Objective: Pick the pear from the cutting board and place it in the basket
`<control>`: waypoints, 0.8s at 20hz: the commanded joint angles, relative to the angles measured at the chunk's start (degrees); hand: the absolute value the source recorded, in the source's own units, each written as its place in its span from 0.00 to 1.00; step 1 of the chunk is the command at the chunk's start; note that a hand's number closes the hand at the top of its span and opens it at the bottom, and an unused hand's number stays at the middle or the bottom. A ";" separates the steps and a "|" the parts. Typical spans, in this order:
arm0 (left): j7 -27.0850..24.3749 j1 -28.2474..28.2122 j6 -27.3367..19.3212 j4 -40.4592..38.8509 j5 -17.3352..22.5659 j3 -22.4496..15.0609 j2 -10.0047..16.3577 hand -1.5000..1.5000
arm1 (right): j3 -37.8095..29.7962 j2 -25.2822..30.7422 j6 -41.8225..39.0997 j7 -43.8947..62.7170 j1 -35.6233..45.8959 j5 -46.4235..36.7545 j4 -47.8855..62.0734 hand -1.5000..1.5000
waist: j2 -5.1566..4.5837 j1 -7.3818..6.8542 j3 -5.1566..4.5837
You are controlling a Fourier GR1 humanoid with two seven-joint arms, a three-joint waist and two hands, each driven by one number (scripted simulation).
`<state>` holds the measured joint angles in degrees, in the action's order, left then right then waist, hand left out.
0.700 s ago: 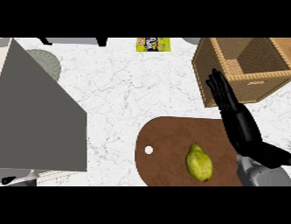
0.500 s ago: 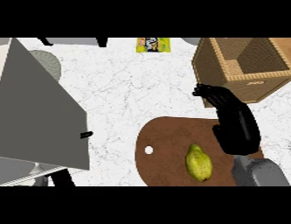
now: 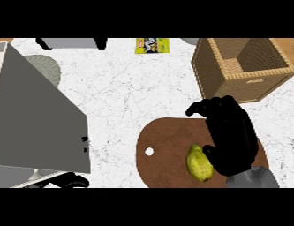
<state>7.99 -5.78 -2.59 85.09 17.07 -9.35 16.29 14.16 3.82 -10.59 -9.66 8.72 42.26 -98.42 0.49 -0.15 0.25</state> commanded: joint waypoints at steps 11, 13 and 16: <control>4.34 -4.41 -4.21 -2.24 -4.06 0.17 3.04 0.50 | -16.23 36.31 -6.69 14.50 4.14 -11.47 3.54 0.00 | -0.75 0.27 -0.25; 4.27 -3.91 -3.85 -2.97 -3.54 0.71 3.05 0.50 | -19.00 40.22 -14.02 11.25 2.87 -10.01 9.19 0.00 | -1.01 0.08 -0.14; 2.44 -3.37 -4.53 -4.72 -4.62 0.03 1.65 0.50 | -21.19 46.10 -23.43 8.94 3.65 -9.24 14.49 0.00 | -1.11 -0.01 -0.15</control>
<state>9.02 -6.94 -5.38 86.46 14.17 -10.01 17.35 -3.36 42.28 -24.08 1.26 12.05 32.21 -89.82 0.06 0.21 0.42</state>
